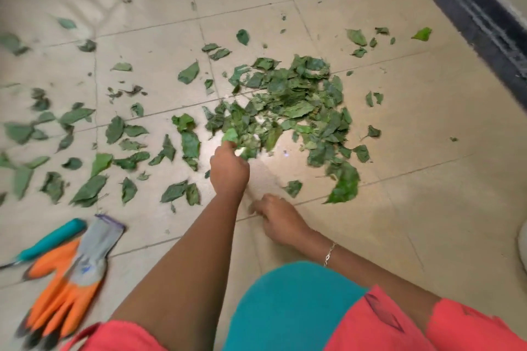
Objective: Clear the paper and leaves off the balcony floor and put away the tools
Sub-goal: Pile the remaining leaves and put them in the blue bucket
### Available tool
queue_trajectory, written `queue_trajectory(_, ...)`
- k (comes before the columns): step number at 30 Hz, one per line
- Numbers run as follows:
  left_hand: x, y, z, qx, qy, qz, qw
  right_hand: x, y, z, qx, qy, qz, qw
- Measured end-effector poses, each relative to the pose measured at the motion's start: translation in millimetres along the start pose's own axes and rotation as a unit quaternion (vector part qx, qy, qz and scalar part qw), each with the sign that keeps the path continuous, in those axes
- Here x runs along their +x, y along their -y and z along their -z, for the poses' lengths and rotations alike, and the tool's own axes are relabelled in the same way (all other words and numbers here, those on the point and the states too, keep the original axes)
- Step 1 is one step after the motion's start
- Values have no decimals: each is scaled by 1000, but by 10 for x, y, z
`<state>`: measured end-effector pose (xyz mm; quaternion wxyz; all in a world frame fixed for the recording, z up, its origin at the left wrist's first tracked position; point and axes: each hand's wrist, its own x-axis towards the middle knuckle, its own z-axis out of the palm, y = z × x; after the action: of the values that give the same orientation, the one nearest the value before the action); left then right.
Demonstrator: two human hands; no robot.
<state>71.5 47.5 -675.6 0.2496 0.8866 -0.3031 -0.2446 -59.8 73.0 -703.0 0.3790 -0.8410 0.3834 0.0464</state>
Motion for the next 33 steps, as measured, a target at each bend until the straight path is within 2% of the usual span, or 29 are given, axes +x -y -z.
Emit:
queue_trajectory(1,18,97,91,-11,-20,59,998,25,87,-129,-25,58,27,998)
queue_trajectory(3,36,337,236,-20,-48,201,978,158,206,-261,-77,116,74,987)
queue_trajectory(5,26,536,299,-10,-39,317,948,395,228,-183,-103,116,115,981)
queue_trajectory(7,27,653,265,-17,-3,357,934,693,161,56,-74,84,97,989)
queue_trajectory(9,37,628,211,-102,35,296,949,970,6,367,-16,8,15,1000)
queue_trajectory(11,37,458,195,-218,68,173,958,1105,-126,613,-3,-76,-76,994)
queue_trajectory(13,67,254,258,-276,75,117,951,1055,-114,705,-46,-116,-94,988)
queue_trajectory(14,111,215,280,-276,70,109,952,957,-66,682,-49,-104,-74,991)
queue_trajectory(16,167,234,309,-203,73,91,972,645,3,523,-45,-30,-41,998)
queue_trajectory(18,174,334,286,-78,109,58,989,245,-45,362,-78,17,-62,995)
queue_trajectory(20,200,425,212,27,137,17,990,-6,-211,291,-131,-9,-106,986)
queue_trajectory(23,299,447,66,158,191,-55,967,109,-454,413,-103,-58,-124,985)
queue_trajectory(26,432,315,1,206,237,-61,947,584,-525,750,-95,-98,-132,982)
queue_trajectory(28,562,181,-25,235,241,-74,939,837,-452,970,-96,-150,-135,975)
queue_trajectory(29,643,121,-35,257,239,-82,933,889,-372,999,-94,-149,-117,977)
queue_trajectory(30,725,68,-27,283,237,-90,925,903,-262,978,-75,-117,-89,986)
queue_trajectory(33,995,-1,10,352,236,-108,899,868,-11,671,-56,61,1,997)
